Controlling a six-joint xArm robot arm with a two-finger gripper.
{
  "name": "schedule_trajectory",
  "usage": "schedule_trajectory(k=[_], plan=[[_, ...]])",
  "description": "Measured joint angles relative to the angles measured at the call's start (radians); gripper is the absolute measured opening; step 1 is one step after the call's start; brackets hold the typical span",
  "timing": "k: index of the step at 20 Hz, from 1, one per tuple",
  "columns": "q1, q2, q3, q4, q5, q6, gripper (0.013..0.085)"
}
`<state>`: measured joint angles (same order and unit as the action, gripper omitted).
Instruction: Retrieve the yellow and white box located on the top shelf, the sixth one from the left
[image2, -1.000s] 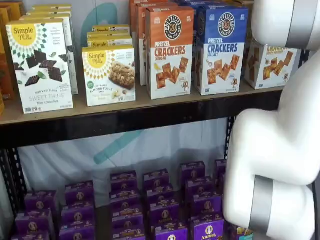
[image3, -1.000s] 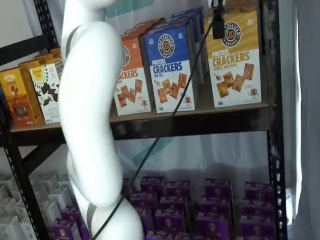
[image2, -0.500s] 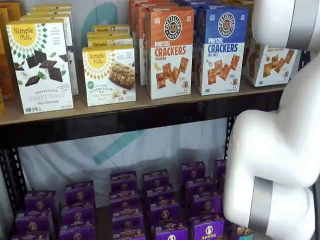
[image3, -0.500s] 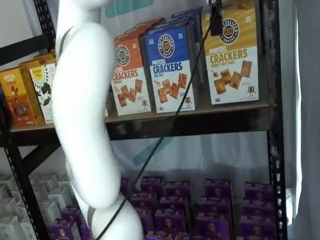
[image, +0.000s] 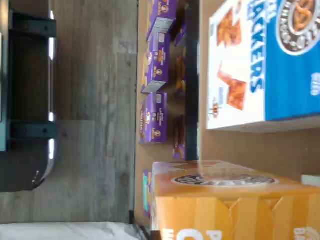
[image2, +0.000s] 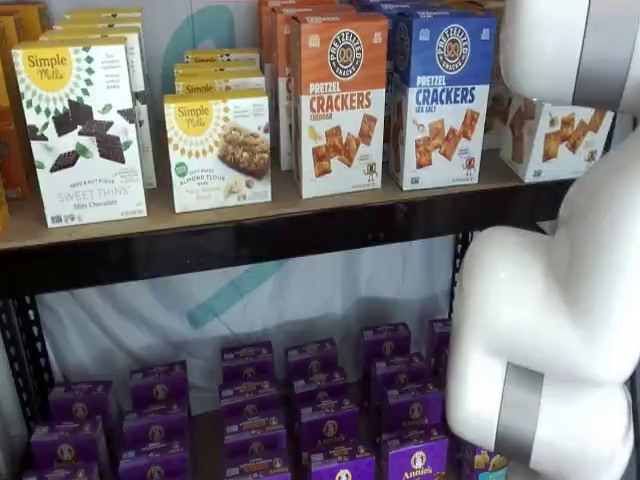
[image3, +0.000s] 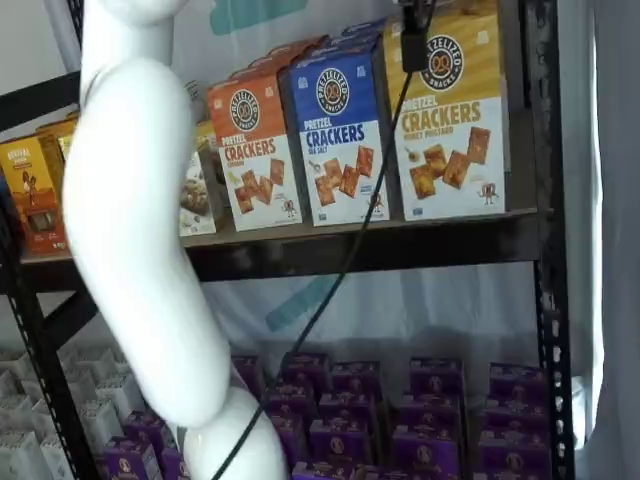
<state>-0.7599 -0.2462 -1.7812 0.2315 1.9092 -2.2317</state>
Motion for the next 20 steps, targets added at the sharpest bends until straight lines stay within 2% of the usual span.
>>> schedule_trajectory(k=[10, 15, 20], plan=[[-0.037, -0.18, 0.182, -0.036, 0.041, -0.049, 0.061], [-0.012, -0.249, 0.252, -0.047, 0.075, -0.027, 0.061], [0.03, -0.294, 0.297, -0.053, 0.1, 0.014, 0.061]])
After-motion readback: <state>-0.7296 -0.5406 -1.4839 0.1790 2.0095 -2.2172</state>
